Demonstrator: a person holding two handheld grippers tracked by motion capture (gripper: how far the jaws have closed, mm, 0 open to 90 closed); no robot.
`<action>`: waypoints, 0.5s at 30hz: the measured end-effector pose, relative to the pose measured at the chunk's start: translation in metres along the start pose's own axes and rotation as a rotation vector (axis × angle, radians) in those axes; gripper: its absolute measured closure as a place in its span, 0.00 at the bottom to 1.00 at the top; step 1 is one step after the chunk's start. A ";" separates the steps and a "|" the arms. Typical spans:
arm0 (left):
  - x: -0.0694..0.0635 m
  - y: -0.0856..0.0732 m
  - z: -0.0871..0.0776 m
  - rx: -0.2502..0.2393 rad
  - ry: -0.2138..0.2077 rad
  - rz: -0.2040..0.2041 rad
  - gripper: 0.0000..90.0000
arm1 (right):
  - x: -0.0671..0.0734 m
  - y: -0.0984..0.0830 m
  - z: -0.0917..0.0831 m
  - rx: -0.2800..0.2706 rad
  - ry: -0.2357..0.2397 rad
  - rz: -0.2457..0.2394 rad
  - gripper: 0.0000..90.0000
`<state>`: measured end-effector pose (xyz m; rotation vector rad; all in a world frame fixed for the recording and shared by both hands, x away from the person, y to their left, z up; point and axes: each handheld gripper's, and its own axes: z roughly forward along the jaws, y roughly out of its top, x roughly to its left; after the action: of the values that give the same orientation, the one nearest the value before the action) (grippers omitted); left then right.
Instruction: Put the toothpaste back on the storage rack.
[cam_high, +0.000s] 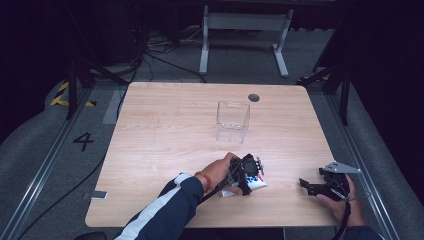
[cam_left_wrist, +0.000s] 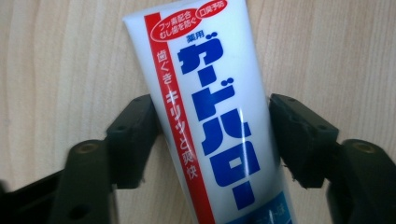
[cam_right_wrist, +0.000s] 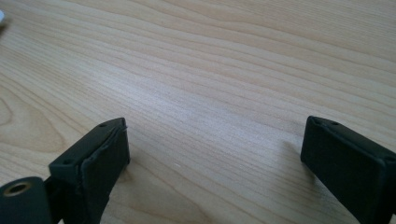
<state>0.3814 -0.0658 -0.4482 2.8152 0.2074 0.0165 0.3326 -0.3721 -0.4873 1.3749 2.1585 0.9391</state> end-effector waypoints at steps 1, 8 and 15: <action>0.000 0.001 -0.001 0.007 0.001 0.003 0.44 | 0.000 0.000 0.000 -0.001 0.000 0.001 0.09; 0.000 0.001 -0.003 0.014 -0.017 0.005 0.57 | 0.000 0.000 0.000 -0.001 0.000 0.001 0.09; 0.002 -0.005 -0.008 -0.031 -0.048 -0.002 0.69 | 0.000 0.000 0.000 -0.001 0.000 0.001 0.09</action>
<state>0.3829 -0.0582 -0.4420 2.7816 0.1968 -0.0475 0.3326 -0.3720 -0.4873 1.3758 2.1578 0.9407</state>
